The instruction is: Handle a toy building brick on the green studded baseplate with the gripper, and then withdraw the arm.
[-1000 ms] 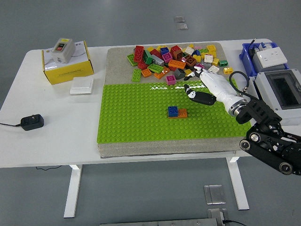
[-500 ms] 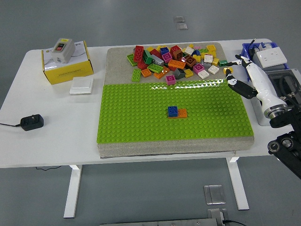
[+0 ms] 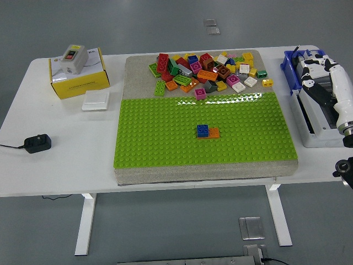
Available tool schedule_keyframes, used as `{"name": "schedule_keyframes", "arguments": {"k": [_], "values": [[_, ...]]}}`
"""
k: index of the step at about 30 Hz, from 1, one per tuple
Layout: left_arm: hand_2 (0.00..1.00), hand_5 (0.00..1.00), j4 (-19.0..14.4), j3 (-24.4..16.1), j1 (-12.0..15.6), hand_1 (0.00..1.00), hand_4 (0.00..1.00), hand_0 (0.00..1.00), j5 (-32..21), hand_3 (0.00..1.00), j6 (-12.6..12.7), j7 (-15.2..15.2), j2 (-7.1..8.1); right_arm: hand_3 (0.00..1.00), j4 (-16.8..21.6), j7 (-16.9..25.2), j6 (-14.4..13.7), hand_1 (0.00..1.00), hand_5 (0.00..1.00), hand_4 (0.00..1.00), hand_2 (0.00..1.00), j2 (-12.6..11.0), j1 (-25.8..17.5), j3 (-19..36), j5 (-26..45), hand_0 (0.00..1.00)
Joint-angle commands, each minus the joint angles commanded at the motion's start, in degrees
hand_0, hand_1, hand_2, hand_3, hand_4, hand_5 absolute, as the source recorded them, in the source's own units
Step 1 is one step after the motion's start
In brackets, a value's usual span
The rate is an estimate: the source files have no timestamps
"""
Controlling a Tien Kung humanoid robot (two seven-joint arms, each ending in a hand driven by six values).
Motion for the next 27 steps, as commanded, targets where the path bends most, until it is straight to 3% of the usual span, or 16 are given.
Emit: {"name": "schedule_keyframes", "arguments": {"k": [4,14,24,25,27], "values": [[0.547,0.499,0.00,-0.38,0.50,0.612,0.390,0.650,0.12,0.656,-0.07,0.05,-0.34,0.729,-0.04,0.03,-0.06,0.830,0.591,0.503,0.876,0.27,-0.19,-0.40,-0.01,0.829],[0.546,0.499,0.00,-5.93,1.86,0.613,0.391,0.649,4.87,0.654,-0.67,0.21,-1.07,0.735,0.03,0.31,0.12,0.798,0.592,0.512,0.840,0.93,0.13,-0.99,0.58,0.801],[0.546,0.501,0.00,-5.77,1.45,0.613,0.391,0.650,4.60,0.653,-0.62,0.05,-1.50,0.737,0.09,2.73,-0.61,0.777,0.595,0.516,0.816,1.42,-0.30,0.99,3.32,0.794],[0.547,0.500,0.00,-5.72,1.45,0.613,0.390,0.650,4.51,0.652,-0.60,0.04,-1.53,0.716,0.12,3.35,-0.55,0.711,0.608,0.528,0.754,1.48,-0.39,1.38,4.21,0.744],[0.547,0.500,0.00,-5.53,1.43,0.613,0.390,0.650,4.21,0.652,-0.56,0.05,-1.59,0.716,0.12,4.91,-0.18,0.711,0.608,0.528,0.754,1.66,-0.61,2.32,6.63,0.744]]}}
